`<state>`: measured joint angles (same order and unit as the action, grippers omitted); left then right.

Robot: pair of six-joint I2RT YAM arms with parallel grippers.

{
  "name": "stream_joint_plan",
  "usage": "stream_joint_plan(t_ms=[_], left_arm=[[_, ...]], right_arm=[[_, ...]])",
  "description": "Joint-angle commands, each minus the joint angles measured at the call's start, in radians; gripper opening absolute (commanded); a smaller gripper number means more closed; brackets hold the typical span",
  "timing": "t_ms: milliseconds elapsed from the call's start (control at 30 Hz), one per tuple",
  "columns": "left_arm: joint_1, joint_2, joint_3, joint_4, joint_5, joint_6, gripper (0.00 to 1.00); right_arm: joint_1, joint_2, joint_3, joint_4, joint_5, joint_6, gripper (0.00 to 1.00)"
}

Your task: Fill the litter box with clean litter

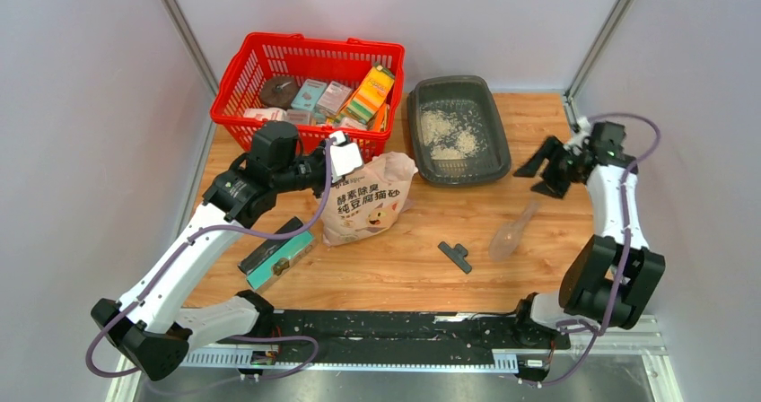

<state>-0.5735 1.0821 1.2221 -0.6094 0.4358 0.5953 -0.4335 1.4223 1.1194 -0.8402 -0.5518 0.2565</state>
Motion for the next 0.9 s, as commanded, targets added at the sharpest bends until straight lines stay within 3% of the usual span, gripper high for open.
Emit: stream_joint_plan(t_ms=[0, 133, 333, 700, 800, 867], left_arm=[[0.0, -0.014, 0.034, 0.039, 0.05, -0.009, 0.0], [0.0, 0.001, 0.065, 0.014, 0.066, 0.012, 0.0], [0.001, 0.006, 0.063, 0.028, 0.07, 0.008, 0.0], [0.0, -0.001, 0.065, 0.053, 0.066, 0.008, 0.0], [0.0, -0.002, 0.063, 0.05, 0.066, 0.012, 0.0], [0.0, -0.005, 0.06, 0.05, 0.067, 0.021, 0.0]], right_arm=[[0.257, -0.086, 0.147, 0.029, -0.022, -0.063, 0.66], [0.491, -0.051, 0.246, 0.124, -0.028, -0.016, 0.68], [0.654, 0.075, 0.399, 0.162, -0.023, -0.011, 0.68], [0.858, 0.205, 0.438, 0.142, 0.021, -0.068, 0.68], [0.877, 0.216, 0.421, 0.133, 0.093, -0.066, 0.65], [0.877, 0.225, 0.412, 0.138, 0.131, -0.056, 0.55]])
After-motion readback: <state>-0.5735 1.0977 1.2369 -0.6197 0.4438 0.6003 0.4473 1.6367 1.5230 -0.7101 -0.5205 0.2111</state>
